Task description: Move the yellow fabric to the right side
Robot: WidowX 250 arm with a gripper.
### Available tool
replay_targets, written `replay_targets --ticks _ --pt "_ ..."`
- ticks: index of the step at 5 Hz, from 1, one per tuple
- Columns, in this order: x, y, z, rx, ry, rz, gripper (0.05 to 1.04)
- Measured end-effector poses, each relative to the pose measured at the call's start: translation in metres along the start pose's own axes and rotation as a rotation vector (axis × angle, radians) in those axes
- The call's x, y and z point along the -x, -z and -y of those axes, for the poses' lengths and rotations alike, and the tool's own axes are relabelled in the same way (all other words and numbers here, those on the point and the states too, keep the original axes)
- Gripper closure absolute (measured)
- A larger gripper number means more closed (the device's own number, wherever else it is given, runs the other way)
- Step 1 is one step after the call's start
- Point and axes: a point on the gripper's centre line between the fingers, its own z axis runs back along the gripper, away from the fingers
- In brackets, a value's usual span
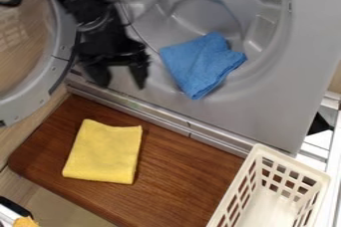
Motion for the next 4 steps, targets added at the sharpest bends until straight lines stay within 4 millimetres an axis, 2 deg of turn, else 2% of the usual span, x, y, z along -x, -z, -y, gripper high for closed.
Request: replay_targets --ticks 1,3,4 --pt "0.012 0.023 -0.014 -0.049 -0.007 -0.049 0.083" --pt "0.048 0.057 -0.025 -0.095 -0.006 -0.13 0.083" --pt "0.056 0.07 -0.032 -0.129 -0.017 -0.154 0.083"
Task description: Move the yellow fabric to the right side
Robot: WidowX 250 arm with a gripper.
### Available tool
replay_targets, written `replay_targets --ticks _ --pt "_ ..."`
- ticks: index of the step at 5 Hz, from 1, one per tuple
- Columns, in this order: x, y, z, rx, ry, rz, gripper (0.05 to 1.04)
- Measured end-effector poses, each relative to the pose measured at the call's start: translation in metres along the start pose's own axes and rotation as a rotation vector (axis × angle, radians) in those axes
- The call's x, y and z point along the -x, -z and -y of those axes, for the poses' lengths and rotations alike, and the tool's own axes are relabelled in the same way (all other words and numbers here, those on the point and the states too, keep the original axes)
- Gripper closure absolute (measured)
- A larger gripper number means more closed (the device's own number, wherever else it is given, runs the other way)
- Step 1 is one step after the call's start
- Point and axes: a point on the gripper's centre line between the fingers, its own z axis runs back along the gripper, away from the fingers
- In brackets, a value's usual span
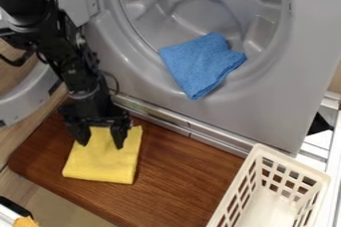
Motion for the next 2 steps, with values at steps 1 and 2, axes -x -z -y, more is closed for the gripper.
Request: replay_targets --ticks 1,2 --pt "0.0001 0.0109 -0.007 -0.026 -0.02 0.008 0.083" --pt "-0.0001 0.02 -0.0097 -0.032 -0.034 0.017 0.083"
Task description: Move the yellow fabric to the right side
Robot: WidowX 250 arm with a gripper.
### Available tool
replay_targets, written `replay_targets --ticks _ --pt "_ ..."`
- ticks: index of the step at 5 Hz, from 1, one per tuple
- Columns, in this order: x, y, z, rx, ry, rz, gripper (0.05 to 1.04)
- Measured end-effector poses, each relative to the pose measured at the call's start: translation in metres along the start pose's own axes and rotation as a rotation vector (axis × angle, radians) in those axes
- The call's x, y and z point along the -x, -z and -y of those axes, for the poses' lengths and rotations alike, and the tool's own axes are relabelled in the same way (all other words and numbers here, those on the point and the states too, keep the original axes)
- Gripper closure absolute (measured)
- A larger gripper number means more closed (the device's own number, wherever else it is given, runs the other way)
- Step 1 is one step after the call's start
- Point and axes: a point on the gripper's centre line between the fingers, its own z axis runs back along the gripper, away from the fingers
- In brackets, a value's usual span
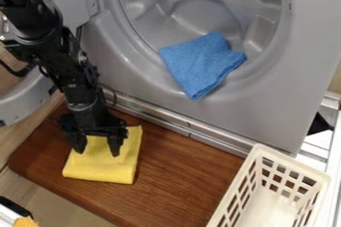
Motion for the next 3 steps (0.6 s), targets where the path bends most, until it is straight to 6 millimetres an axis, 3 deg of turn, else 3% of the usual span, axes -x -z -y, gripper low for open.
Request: replay_targets --ticks 1,3 --pt "0.004 0.015 -0.001 0.015 -0.011 0.007 0.083" --pt "-0.004 0.027 -0.003 0.001 -0.063 0.011 0.083"
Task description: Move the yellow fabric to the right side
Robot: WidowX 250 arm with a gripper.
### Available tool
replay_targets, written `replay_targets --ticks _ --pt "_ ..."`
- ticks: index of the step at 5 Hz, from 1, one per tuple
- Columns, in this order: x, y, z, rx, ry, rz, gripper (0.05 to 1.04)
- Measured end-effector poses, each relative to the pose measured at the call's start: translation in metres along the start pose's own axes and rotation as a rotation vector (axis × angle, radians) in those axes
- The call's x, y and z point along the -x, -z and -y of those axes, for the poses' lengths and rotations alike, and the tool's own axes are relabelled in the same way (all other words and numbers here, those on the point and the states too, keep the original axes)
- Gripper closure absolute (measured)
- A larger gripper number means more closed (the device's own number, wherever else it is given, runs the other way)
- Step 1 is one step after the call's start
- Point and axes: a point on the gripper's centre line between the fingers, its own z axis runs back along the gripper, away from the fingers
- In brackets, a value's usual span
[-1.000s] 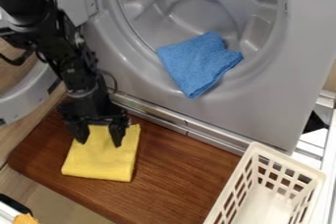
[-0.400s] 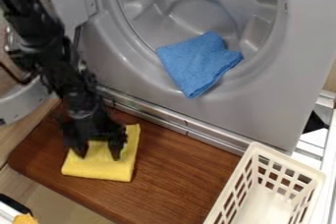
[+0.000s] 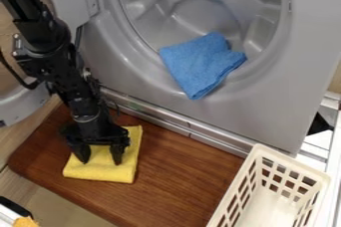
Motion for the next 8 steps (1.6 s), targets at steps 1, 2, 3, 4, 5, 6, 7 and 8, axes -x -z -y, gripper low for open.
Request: replay_targets --ticks 1,2,3,4,5,6,7,8 --pt "-0.002 0.0 0.007 0.032 -0.005 0.008 0.083" --pt "0.006 -0.003 0.021 0.055 0.094 0.016 0.083" --pt "0.027 -0.006 0.05 0.1 0.224 -0.01 0.086" --pt "0.046 -0.01 0.077 0.154 0.304 -0.05 0.085" --pt "0.06 -0.01 0.103 0.192 0.366 -0.072 0.085" --pt "0.068 -0.012 0.124 0.218 0.424 -0.077 0.085" --pt "0.071 -0.012 0.134 0.225 0.457 -0.078 0.084" --pt "0.074 -0.013 0.137 0.236 0.464 -0.088 0.084"
